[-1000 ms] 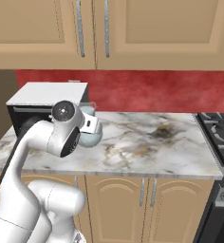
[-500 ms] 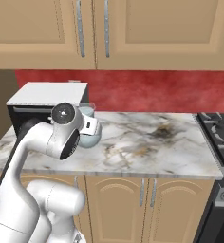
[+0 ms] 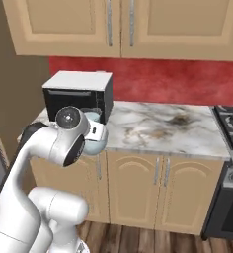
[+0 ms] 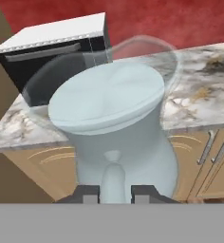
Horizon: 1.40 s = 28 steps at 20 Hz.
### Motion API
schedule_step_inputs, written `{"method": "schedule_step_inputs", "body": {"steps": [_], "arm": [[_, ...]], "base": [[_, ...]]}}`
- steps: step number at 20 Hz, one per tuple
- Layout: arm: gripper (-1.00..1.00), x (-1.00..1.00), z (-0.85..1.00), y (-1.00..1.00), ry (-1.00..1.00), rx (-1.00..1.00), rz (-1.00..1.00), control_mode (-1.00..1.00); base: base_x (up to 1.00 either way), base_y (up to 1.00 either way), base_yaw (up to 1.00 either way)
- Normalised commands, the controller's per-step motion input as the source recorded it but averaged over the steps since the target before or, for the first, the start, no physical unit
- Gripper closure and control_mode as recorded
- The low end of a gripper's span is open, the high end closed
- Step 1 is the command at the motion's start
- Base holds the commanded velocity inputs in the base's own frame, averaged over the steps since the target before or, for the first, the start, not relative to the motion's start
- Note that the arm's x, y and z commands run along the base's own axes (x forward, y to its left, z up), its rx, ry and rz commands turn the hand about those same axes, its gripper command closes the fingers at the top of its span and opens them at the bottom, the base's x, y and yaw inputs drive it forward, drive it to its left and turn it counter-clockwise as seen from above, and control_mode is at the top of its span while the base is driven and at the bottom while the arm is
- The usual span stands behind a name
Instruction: Move the mango and onion from the top shelf to the second highest shelf to make space. Then, place the pitcher from the counter on the cleared top shelf.
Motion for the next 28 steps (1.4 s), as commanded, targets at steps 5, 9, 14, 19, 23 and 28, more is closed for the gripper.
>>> {"method": "schedule_step_inputs", "body": {"steps": [5, 9, 14, 19, 23, 28], "arm": [[1.0, 0.0, 0.0, 0.0, 0.0, 0.0, 0.0, 1.0], [1.0, 0.0, 0.0, 0.0, 0.0, 0.0, 0.0, 1.0], [1.0, 0.0, 0.0, 0.0, 0.0, 0.0, 0.0, 1.0], [1.0, 0.0, 0.0, 0.0, 0.0, 0.0, 0.0, 1.0], [1.0, 0.0, 0.0, 0.0, 0.0, 0.0, 0.0, 1.0], [1.0, 0.0, 0.0, 0.0, 0.0, 0.0, 0.0, 1.0]], "base": [[-0.89, 0.11, 0.48], [-0.24, 0.75, 0.5], [0.08, 1.0, 0.35], [0.42, 1.0, 0.2], [0.67, 0.92, 0.06], [0.71, 0.67, 0.0]]}}
